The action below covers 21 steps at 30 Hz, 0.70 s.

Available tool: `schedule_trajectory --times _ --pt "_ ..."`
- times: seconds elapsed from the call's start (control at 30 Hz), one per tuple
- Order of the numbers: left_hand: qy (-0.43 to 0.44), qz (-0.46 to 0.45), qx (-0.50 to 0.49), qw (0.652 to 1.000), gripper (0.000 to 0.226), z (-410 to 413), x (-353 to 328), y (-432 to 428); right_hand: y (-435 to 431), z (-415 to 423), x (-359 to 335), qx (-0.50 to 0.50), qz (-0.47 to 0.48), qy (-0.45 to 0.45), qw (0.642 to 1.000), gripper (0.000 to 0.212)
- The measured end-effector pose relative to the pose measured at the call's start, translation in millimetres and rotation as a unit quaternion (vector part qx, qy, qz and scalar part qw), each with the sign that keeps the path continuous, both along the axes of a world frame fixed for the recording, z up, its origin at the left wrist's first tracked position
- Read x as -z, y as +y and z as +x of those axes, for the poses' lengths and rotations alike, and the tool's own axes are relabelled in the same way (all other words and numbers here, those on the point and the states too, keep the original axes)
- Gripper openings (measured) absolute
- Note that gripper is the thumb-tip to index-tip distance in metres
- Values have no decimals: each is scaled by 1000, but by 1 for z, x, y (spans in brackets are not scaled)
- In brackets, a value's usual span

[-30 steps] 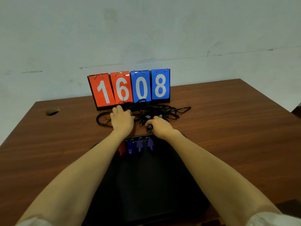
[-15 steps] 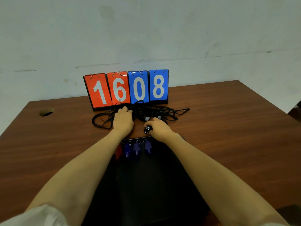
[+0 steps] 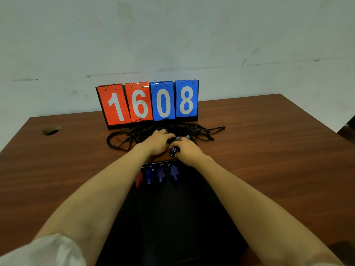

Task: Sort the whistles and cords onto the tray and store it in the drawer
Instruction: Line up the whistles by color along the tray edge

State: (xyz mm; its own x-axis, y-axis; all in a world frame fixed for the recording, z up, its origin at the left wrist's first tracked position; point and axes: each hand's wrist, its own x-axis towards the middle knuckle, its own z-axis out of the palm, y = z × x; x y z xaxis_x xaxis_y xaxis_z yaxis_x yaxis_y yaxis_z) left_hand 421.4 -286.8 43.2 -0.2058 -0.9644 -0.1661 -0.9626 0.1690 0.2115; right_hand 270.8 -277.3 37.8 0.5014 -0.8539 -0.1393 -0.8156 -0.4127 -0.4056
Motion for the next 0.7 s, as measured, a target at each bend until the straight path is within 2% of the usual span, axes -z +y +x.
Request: schedule_trajectory --times 0.23,0.4,0.57,0.7 --pt "5 37 -21 999 51 10 -6 29 5 0 -6 6 9 -7 1000 42" --pt "19 2 -84 996 40 29 -18 68 14 -4 -19 26 18 -21 999 39" --pt "39 -39 -179 982 36 37 -37 101 37 -15 -40 77 -92 -45 992 40" --pt "94 -75 -187 975 39 26 -45 123 58 -28 -50 114 -100 -70 986 40"
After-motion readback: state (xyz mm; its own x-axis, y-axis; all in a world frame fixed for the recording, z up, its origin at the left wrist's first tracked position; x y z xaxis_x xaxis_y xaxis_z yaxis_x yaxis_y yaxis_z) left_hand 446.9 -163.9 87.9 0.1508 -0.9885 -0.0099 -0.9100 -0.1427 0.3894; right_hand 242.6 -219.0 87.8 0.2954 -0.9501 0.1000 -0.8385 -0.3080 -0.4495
